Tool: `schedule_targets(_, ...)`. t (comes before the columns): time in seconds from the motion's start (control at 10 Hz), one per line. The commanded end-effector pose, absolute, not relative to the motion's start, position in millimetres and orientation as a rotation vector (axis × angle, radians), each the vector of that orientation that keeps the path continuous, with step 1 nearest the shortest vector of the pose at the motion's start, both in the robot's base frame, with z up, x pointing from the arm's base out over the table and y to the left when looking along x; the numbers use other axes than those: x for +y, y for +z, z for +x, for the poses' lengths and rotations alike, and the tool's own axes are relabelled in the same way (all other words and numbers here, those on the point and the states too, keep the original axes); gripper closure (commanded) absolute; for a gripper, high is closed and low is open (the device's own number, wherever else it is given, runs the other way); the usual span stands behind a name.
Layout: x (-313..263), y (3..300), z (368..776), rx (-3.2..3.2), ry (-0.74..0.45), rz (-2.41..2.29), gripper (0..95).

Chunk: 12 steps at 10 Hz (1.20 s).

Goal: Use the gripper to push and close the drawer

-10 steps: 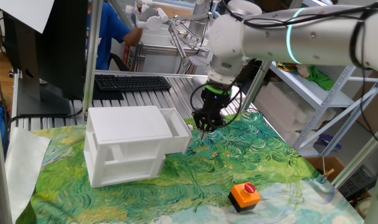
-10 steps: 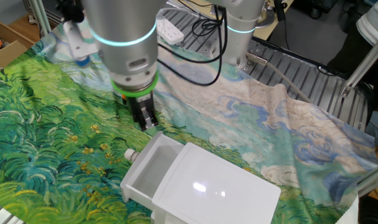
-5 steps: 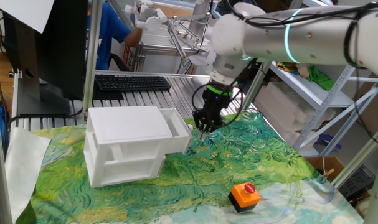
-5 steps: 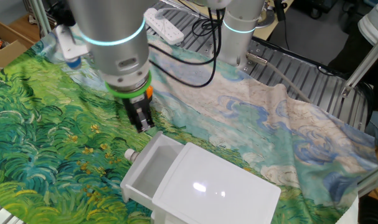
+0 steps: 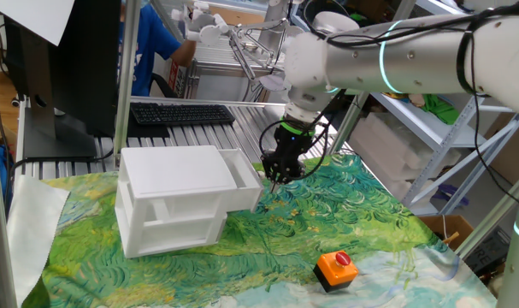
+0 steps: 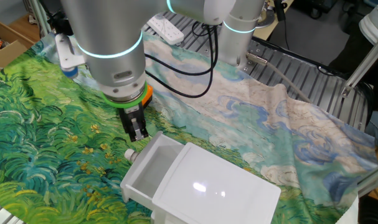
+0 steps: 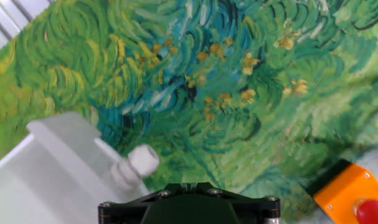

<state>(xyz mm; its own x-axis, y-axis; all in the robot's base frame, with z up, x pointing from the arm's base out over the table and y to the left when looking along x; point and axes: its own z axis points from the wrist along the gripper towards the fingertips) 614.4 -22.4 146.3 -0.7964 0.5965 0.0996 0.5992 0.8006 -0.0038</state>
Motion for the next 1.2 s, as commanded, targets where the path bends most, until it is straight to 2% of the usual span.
schedule_targets(0.1, -22.9, 147.6, 619.9, -2.88, -0.041, -0.97, 95.0)
schedule_targets(0.6, -14.3, 157.3, 617.3, -2.865, -0.048, -0.997, 95.0)
schedule_targets(1.0, -13.2, 153.7, 619.4, -2.873, -0.043, -0.989, 95.0)
schedule_targets(1.2, -13.0, 151.0, 620.8, -2.91, 0.001, -0.948, 95.0)
